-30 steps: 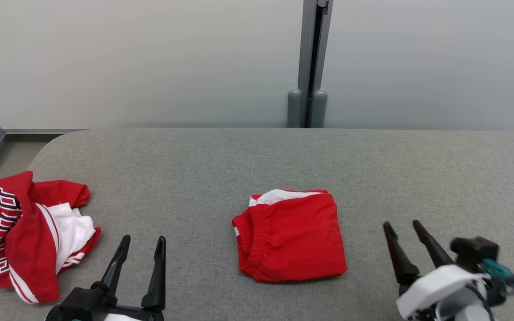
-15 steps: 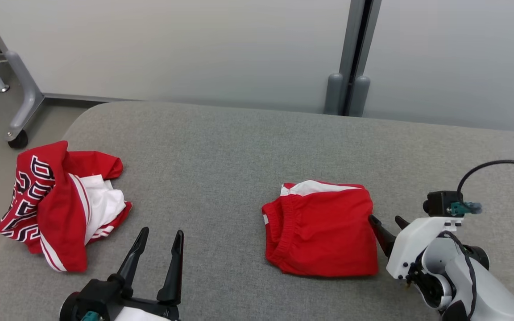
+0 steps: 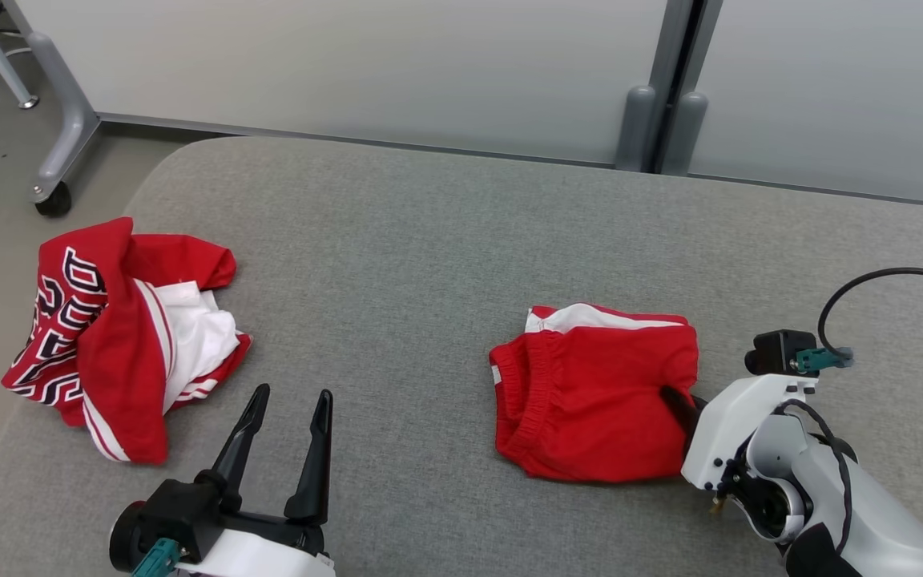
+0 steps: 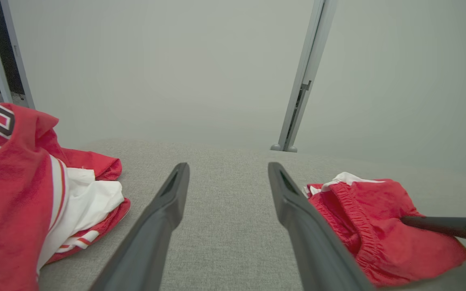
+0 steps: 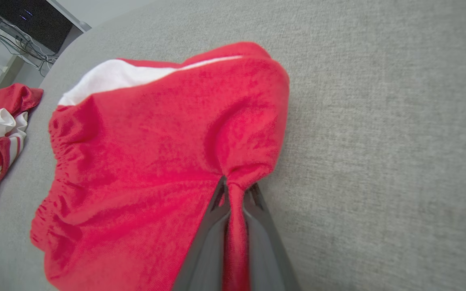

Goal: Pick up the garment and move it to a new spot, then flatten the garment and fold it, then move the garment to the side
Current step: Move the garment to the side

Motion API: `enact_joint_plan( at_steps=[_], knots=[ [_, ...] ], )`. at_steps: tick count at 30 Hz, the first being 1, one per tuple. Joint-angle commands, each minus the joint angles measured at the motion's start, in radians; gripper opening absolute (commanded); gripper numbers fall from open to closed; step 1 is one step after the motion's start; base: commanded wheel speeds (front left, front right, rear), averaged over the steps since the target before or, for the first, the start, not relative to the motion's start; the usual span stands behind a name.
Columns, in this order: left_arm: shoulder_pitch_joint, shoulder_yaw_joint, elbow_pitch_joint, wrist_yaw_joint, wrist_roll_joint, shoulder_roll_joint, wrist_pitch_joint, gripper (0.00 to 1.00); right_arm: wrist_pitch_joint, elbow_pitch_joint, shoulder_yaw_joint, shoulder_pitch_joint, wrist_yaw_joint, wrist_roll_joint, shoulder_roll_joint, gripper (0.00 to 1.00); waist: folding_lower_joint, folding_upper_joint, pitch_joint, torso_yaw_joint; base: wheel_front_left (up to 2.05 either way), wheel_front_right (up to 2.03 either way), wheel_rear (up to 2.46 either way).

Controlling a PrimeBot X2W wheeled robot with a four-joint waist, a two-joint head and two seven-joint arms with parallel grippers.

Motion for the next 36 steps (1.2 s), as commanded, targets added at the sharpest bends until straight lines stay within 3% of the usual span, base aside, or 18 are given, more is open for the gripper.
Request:
enact_joint_plan(
  at_steps=[1,9,24,36],
  knots=[
    [-0.011,0.003,0.001,0.001,0.004,0.003,-0.002,1.0,-0.014,-0.004,0.006,-0.01,0.0,0.007,-0.012,0.0,0.0,-0.0001,-0.003,-0.007,0.0,0.0,0.0],
    [-0.008,0.0,-0.016,-0.007,0.016,0.003,-0.002,1.0,-0.052,-0.038,0.073,-0.04,0.0,0.038,-0.042,0.0,0.0,-0.0001,-0.026,-0.102,0.0,0.0,0.0],
    [-0.049,-0.053,-0.033,-0.022,0.027,0.004,-0.002,1.0,-0.105,-0.036,0.151,-0.104,0.0,0.083,-0.057,0.0,0.0,-0.0001,0.013,-0.42,0.0,0.0,0.0],
    [-0.136,-0.105,-0.012,-0.032,0.033,0.011,-0.002,1.0,-0.2,-0.01,0.173,-0.223,0.0,0.065,-0.128,0.0,0.0,-0.0001,0.133,-0.494,0.0,0.0,0.0]
  ],
)
